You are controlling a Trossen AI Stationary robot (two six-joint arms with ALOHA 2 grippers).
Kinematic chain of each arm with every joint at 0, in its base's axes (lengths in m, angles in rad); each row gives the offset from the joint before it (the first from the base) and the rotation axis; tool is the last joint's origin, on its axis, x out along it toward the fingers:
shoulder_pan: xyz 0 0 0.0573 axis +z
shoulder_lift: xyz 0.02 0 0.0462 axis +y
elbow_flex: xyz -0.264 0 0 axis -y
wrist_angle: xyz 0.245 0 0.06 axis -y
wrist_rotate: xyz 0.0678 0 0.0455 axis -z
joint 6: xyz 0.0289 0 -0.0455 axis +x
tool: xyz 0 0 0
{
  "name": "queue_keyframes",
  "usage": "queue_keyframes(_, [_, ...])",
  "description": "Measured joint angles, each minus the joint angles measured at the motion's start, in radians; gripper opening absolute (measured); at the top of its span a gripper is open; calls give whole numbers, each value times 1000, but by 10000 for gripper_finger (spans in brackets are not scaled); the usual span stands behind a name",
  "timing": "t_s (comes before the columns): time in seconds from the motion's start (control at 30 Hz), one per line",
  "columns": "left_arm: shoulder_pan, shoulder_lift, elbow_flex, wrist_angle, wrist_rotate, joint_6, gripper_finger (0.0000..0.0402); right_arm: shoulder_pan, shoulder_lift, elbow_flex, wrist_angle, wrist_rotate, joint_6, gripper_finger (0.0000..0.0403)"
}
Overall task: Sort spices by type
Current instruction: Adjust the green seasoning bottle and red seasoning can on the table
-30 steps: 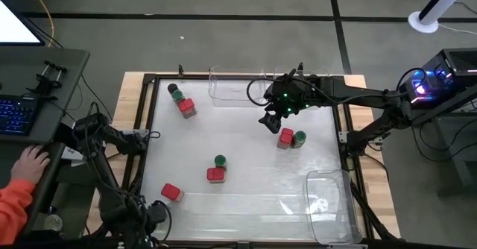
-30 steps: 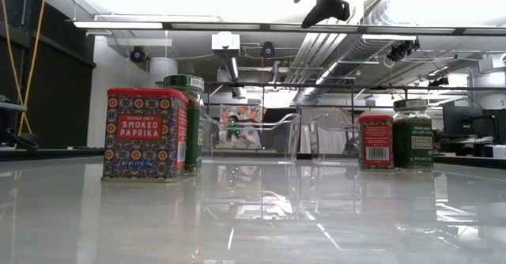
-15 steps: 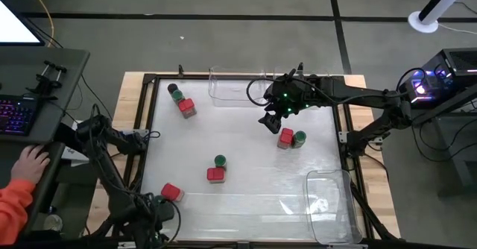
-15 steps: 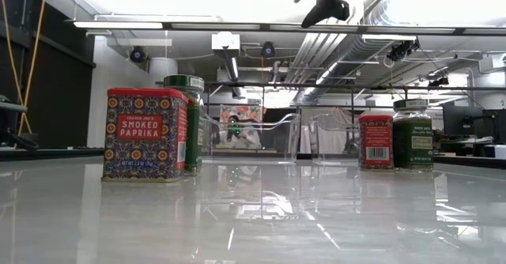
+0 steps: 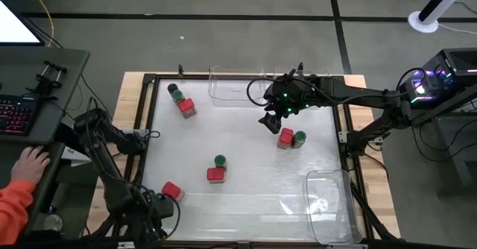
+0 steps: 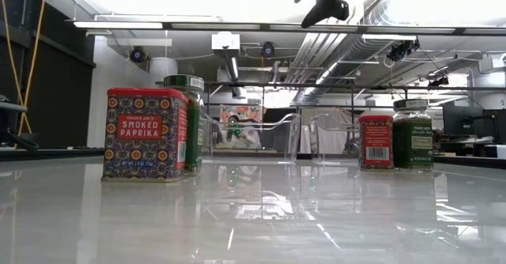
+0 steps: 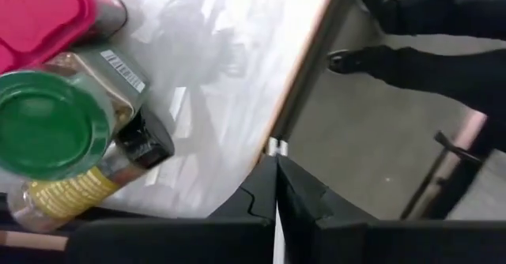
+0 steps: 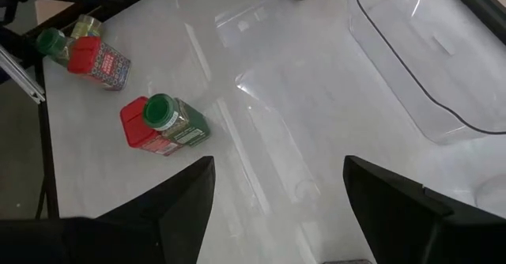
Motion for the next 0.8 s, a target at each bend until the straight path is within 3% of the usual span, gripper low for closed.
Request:
queue_keyframes(0.2, [-7, -99, 2, -10, 9, 97, 4, 0, 0, 0, 0, 2, 0, 275])
queue_keyframes(0.3, [2, -117, 3, -94, 111, 210, 27, 0, 0, 0, 0, 2, 2, 275])
queue_keyframes(0.5, [23, -116, -34, -230, 216, 411, 134, 2, 0, 0, 9, 16, 46, 275])
queue_keyframes(0.67, [35, -116, -92, -212, 200, 499, 232, 2, 0, 0, 23, 19, 87, 275])
queue_keyframes(0.8, [49, -116, -132, -216, 154, 570, 280, 2, 0, 0, 36, 18, 111, 275])
